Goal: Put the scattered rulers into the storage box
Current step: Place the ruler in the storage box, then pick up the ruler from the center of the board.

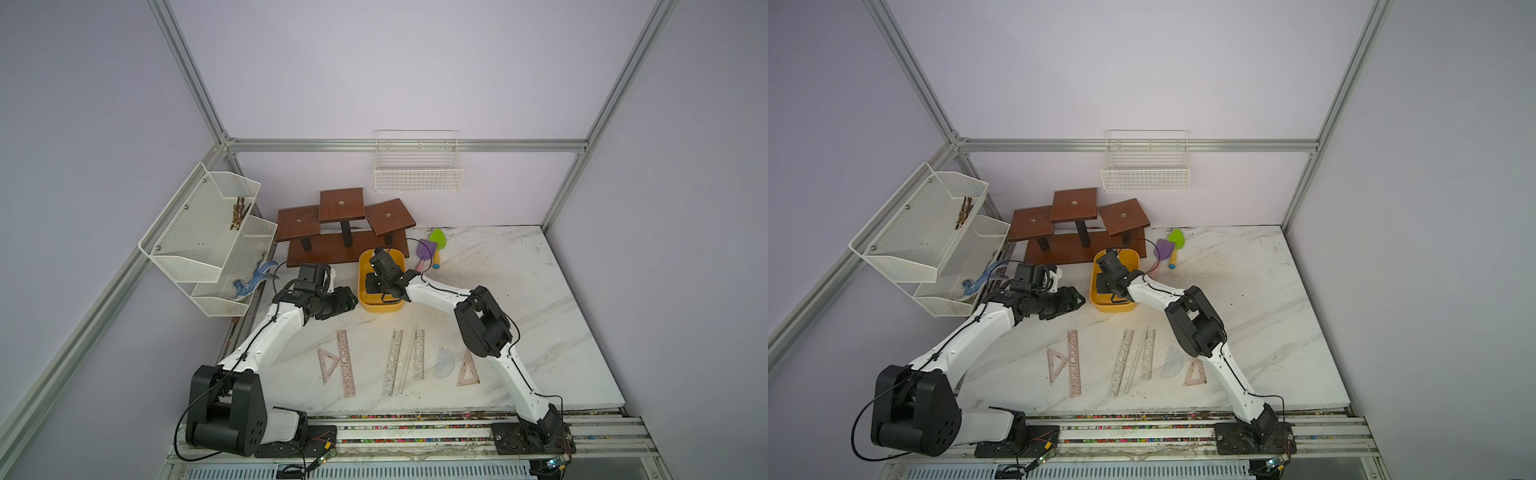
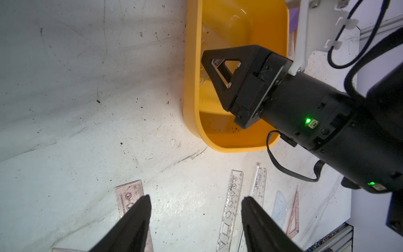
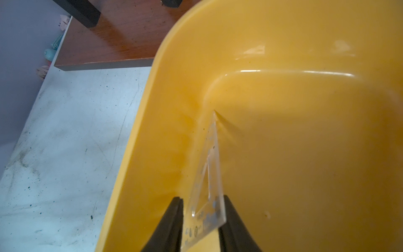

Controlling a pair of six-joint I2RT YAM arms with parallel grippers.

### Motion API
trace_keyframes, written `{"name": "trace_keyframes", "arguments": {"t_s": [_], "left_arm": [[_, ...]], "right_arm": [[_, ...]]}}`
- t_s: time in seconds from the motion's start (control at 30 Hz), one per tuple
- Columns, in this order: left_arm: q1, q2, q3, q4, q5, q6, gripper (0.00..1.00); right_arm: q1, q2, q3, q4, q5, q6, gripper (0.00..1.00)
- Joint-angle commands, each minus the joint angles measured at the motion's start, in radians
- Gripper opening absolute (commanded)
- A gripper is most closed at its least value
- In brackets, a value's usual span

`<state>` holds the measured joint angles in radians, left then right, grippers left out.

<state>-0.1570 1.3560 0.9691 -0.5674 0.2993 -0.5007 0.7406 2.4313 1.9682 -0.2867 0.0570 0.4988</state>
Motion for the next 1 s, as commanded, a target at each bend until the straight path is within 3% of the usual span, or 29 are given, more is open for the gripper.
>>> {"name": "trace_keyframes", "arguments": {"t_s": [0.0,0.2,0.43,0.7,0.97], "left_arm": [[0.006,-0.012,0.019,-0.004,-0.027,0.014,0.69],[0.005,-0.015,0.009,0.001,-0.013,-0.005,0.7],[-0.103,-0.018,-0.013,0.006,-0.075,-0.056,0.69],[-0.279,-0.103,-0.171,0.087,0.038,-0.088,0.77],[-0.305,-0.177,-0.376,0.238,0.162,-0.154,0.82]], "right_arm": [[-0.01,-0.029,0.073,-0.069,0.005,-0.06,0.43],[-0.012,-0.098,0.126,-0.187,0.022,-0.129,0.55],[-0.01,-0.297,0.031,-0.269,-0.004,-0.143,0.55],[0.074,-0.771,-0.743,-0.062,-0.064,0.021,0.44],[0.181,-0.871,-1.082,0.104,-0.11,0.146,0.43]]}}
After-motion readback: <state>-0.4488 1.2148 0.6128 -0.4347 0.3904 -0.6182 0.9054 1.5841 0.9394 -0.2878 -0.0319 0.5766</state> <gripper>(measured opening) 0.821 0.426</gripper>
